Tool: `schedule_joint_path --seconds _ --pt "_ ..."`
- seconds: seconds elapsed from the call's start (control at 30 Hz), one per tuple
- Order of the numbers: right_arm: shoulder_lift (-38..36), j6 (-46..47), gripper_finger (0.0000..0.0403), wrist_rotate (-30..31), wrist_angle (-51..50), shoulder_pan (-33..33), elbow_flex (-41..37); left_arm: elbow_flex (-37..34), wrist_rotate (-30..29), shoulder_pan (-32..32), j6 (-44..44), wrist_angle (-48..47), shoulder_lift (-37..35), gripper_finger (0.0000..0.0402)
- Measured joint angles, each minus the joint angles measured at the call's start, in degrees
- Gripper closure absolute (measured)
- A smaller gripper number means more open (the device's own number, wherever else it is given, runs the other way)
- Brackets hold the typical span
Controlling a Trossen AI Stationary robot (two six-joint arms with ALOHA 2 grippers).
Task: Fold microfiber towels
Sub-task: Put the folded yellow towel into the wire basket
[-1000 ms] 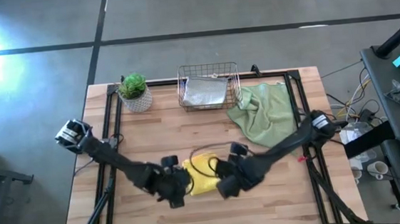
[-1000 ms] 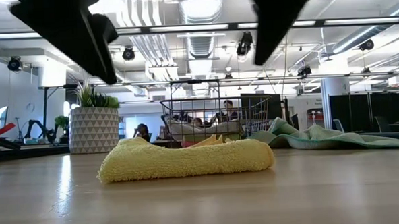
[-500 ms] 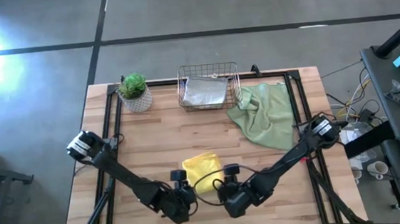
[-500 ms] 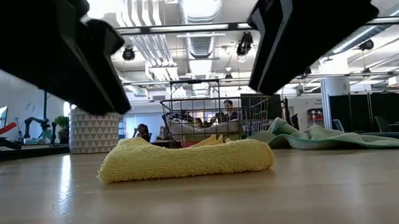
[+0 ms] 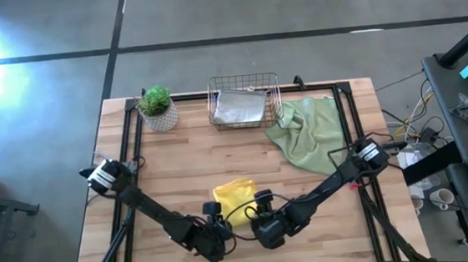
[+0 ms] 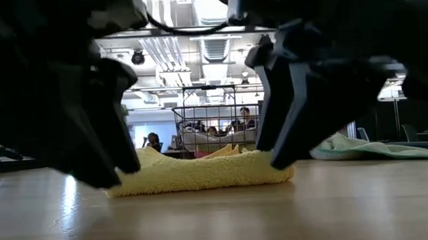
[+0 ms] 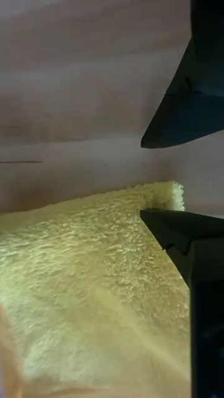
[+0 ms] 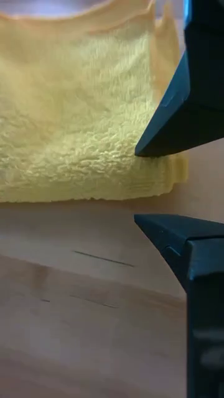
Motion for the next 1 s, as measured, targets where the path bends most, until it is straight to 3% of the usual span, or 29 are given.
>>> schedule_joint_path --seconds 0.43,0.8,1.0 --pt "1.77 -0.27 0.0268 -0.36 -0.37 -1.59 -0.42 -0.07 -2.76 3.75 -0.27 -0.33 2.14 0.0245" --pt "1.77 0.87 0.0345 -3.78 -0.35 -2.31 -0.71 -0.31 -4.74 7.52 0.30 -0.35 2.85 0.0245" --pt "1.77 0.84 0.0380 -5.23 -0.37 -2.33 -0.73 -0.29 -4.91 8.72 3.31 0.24 3.47 0.0295"
